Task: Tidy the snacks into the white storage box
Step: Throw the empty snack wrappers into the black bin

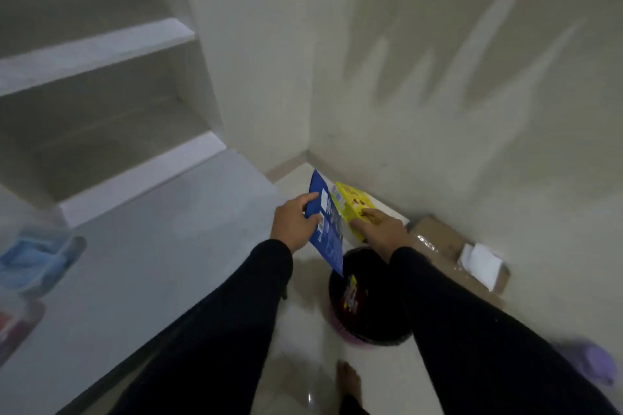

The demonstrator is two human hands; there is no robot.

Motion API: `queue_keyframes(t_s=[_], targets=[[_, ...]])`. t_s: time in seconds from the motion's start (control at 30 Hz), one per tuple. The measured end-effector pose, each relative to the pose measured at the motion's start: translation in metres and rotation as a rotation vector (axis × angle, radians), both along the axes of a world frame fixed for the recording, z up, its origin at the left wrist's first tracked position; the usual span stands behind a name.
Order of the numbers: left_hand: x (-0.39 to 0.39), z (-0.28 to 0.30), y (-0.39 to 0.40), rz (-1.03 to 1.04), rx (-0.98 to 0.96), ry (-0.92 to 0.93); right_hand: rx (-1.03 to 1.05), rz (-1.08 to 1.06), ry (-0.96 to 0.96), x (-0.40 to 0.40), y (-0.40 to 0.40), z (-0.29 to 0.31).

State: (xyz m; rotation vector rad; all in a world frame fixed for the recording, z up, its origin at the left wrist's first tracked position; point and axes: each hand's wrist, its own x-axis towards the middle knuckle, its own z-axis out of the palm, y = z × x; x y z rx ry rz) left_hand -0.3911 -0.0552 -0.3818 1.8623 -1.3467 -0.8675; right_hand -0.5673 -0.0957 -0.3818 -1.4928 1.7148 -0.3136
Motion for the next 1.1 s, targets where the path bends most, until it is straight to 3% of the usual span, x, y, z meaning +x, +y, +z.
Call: queue_keyframes(t_s=[0.2,0.33,0.5,0.6,0.8,1.1], targets=[[-0.083,-0.086,-0.028,-0.165,0.215,-0.025,0.241,-0.165,-0.044,-0.076,-0.008,-0.084],[-0.131,-0.149,-0.050,-0.226,0.386,-0.049,0.386,-0.130,-0.031,-0.115,-0.026,-0.137],[-0.172,-0.197,-0.078,-0.271,0.603,0.044,0.573,0.052,0.069,-0.138,-0.065,-0.182],[-0.182,-0.212,-0.087,-0.379,0.702,-0.108,0.545,0.301,0.254,-0.144,-0.083,-0.185],[-0.177,-0.195,-0.110,-0.461,0.797,-0.447,0.450,0.628,0.501,-0.135,-0.115,-0.171],[-0.115,-0.088,-0.135,-0.277,0.642,-0.581,0.144,0.780,0.557,-0.067,-0.153,-0.065]])
